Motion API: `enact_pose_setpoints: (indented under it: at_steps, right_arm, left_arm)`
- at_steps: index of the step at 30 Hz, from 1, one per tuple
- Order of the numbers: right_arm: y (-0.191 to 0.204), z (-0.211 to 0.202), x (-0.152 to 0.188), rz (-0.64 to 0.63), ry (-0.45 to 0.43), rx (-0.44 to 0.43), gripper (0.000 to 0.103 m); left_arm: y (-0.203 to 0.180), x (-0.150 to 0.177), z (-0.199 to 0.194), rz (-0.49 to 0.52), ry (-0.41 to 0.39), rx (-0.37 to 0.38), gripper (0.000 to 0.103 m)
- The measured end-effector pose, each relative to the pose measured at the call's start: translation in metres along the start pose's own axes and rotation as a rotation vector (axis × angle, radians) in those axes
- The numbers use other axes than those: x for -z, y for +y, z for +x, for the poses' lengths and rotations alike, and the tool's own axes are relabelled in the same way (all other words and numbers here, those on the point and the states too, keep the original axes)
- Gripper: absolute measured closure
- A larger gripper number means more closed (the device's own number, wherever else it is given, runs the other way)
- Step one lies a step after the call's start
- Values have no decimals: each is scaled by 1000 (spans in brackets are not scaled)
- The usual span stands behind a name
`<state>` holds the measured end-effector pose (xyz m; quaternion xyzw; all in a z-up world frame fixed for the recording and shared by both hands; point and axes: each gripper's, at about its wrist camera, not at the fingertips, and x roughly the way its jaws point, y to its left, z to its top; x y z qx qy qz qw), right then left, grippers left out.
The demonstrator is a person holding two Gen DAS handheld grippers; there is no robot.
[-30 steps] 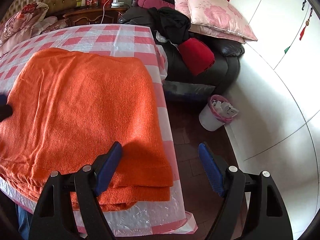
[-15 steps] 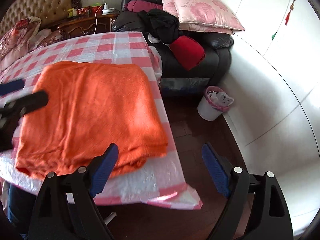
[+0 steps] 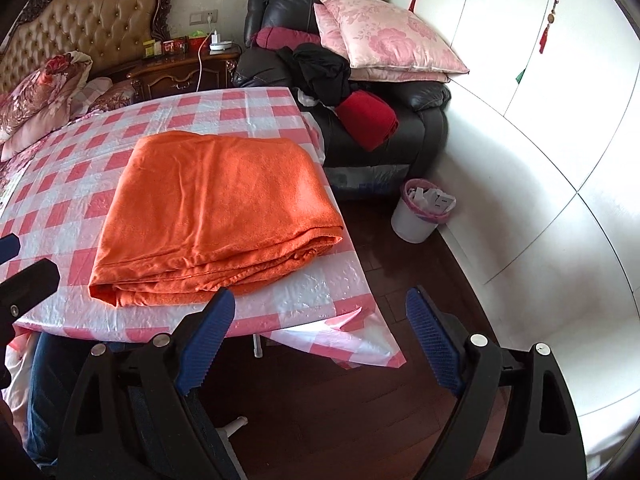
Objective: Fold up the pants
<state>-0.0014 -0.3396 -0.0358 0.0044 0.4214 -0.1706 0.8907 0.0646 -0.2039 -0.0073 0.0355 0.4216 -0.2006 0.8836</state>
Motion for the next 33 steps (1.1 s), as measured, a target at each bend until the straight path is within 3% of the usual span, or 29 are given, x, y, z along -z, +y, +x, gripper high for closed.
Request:
enact_pose_setpoints:
  at_steps: [19, 28, 31, 33]
  right_arm:
    - [-8, -4, -3, 14, -14, 9, 19]
    - [-12, -2, -1, 30, -11, 8, 16]
    - [-15, 0, -1, 53, -15, 0, 15]
    - [-18, 4, -2, 70, -18, -4, 15]
  left_arm:
    - [-2, -4, 6, 5, 18, 1, 2]
    - [1, -8, 6, -29, -12, 119, 2]
    - [20, -12, -3, -58, -53, 138, 2]
    - [58, -12, -14, -109, -89, 100, 2]
